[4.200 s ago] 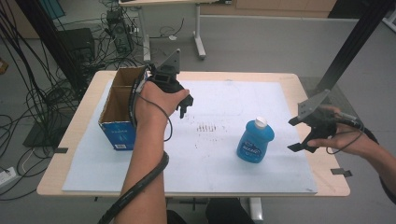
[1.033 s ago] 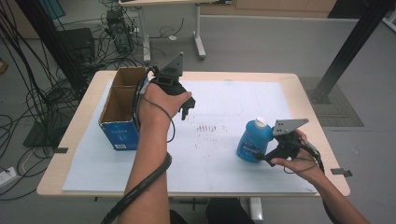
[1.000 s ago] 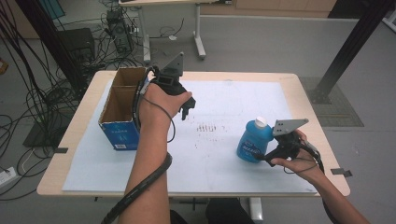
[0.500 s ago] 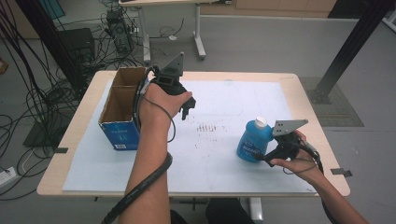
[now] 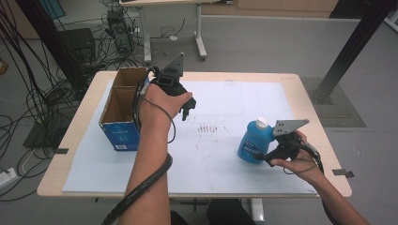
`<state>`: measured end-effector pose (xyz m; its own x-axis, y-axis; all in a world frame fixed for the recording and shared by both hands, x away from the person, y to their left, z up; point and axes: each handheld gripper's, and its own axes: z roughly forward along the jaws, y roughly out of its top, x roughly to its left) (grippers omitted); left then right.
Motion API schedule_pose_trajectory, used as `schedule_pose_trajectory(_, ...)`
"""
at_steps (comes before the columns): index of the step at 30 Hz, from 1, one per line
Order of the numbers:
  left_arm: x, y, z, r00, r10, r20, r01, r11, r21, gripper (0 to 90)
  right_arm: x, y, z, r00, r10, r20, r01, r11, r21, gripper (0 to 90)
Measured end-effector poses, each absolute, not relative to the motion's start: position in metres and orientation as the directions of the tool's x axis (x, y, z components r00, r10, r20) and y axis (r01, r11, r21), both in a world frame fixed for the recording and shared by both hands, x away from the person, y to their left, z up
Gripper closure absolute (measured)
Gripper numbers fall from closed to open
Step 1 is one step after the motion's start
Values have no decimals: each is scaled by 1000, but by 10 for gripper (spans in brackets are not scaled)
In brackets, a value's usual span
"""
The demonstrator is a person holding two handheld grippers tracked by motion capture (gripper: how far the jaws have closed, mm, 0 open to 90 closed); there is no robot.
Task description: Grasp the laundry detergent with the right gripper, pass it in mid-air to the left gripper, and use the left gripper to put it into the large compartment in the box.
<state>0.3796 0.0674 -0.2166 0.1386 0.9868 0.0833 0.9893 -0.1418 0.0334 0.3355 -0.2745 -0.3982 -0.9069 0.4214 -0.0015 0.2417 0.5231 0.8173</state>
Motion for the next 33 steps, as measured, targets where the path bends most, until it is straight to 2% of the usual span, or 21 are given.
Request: schedule_pose_trajectory(33, 380, 65, -215, 141, 986, 84, 989, -145, 41, 77, 335, -272, -401, -904, 427, 0, 243, 513, 823, 25)
